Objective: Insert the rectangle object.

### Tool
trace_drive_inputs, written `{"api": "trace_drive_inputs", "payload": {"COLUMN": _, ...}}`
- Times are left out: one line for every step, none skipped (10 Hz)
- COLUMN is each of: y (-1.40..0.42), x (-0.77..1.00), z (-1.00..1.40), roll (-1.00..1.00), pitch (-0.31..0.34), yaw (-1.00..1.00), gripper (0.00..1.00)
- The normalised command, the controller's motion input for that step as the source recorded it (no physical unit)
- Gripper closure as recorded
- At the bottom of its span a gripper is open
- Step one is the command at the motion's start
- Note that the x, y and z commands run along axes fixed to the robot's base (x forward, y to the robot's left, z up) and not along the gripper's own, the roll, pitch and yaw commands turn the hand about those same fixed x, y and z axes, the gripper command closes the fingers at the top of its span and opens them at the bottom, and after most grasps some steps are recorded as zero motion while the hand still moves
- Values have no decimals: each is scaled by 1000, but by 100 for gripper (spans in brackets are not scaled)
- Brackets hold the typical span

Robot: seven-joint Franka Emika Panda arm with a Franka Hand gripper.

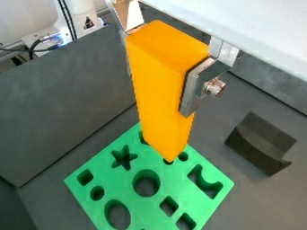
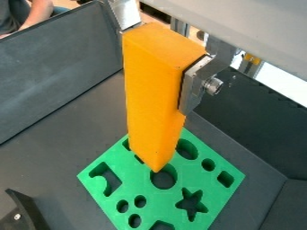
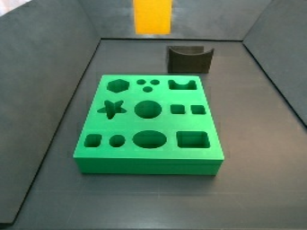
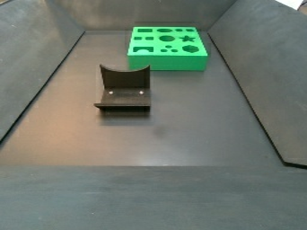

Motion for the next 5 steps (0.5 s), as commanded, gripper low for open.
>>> {"api": "trace_drive_inputs", "payload": {"y": -403, "x": 917, "z": -569, "roll": 0, "pitch": 4, "yaw": 0, "gripper": 100}}
{"api": "trace_drive_inputs", "payload": {"y": -429, "x": 1000, "z": -566, "roll": 0, "pitch": 0, "yaw": 0, "gripper": 100}}
{"api": "trace_drive_inputs", "payload": {"y": -429, "x": 1000, "z": -531, "roll": 0, "pitch": 0, "yaw": 0, "gripper": 100}}
{"api": "trace_drive_inputs", "payload": {"y": -329, "x": 1000, "z": -400, "roll": 0, "pitch": 0, "yaw": 0, "gripper": 100}}
{"api": "trace_drive_inputs", "payload": {"y": -283, "x": 1000, "z": -363, "roll": 26, "pitch": 0, "yaw": 0, "gripper": 100}}
